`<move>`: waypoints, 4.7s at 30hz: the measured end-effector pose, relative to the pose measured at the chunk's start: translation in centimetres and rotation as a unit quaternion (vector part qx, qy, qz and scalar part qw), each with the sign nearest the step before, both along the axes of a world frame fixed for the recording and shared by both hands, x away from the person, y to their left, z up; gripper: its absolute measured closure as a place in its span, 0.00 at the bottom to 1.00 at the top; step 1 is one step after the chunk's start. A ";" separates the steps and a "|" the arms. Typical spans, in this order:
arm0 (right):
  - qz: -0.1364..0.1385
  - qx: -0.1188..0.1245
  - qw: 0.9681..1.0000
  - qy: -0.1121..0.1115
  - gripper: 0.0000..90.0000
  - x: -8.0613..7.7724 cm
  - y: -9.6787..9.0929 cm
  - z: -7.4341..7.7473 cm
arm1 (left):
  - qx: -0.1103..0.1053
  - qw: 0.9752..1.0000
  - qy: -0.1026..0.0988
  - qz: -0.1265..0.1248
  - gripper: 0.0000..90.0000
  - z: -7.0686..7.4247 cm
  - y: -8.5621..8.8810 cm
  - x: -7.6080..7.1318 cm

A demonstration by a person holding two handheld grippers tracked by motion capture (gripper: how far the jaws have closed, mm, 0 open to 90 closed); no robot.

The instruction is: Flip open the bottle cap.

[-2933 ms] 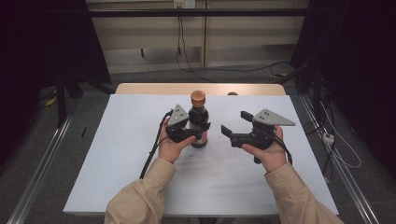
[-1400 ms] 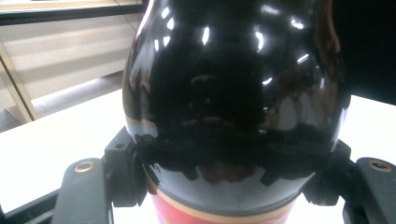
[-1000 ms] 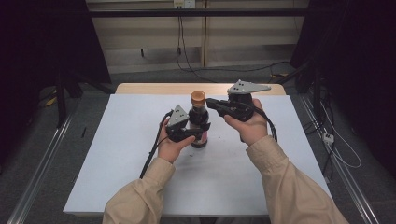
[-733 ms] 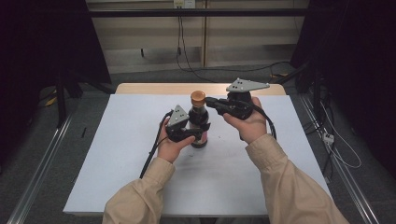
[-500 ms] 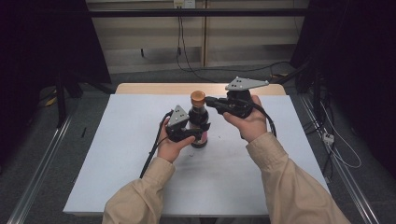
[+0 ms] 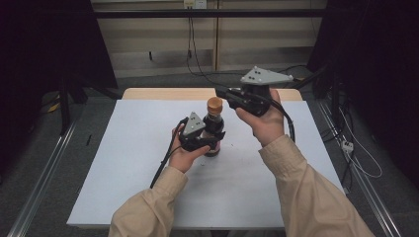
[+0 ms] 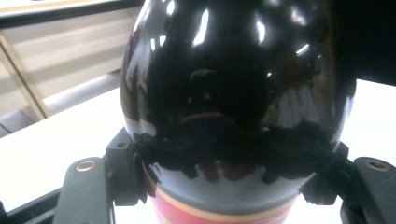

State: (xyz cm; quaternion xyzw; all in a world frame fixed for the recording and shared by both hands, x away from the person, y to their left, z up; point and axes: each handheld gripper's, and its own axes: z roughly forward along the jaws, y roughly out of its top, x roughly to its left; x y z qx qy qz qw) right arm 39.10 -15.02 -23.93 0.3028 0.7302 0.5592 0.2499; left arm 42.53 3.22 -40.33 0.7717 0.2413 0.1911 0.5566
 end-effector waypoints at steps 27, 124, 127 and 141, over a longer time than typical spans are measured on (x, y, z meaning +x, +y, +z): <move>0.002 -0.028 0.998 0.061 1.00 0.7 -1.3 -4.4 | -0.028 0.999 0.026 0.002 0.34 -0.4 1.1 0.5; 0.020 -0.017 0.999 0.033 1.00 0.8 0.0 -2.3 | -0.034 0.999 0.020 0.001 0.33 -0.7 1.1 0.7; 0.020 -0.012 0.999 0.032 1.00 0.8 -0.3 -2.5 | -0.035 0.999 0.021 0.001 0.32 -0.7 1.1 0.7; 0.015 -0.013 0.999 0.036 0.93 0.5 -0.9 -3.1 | -0.031 0.999 0.018 -0.002 0.32 -0.6 1.2 0.7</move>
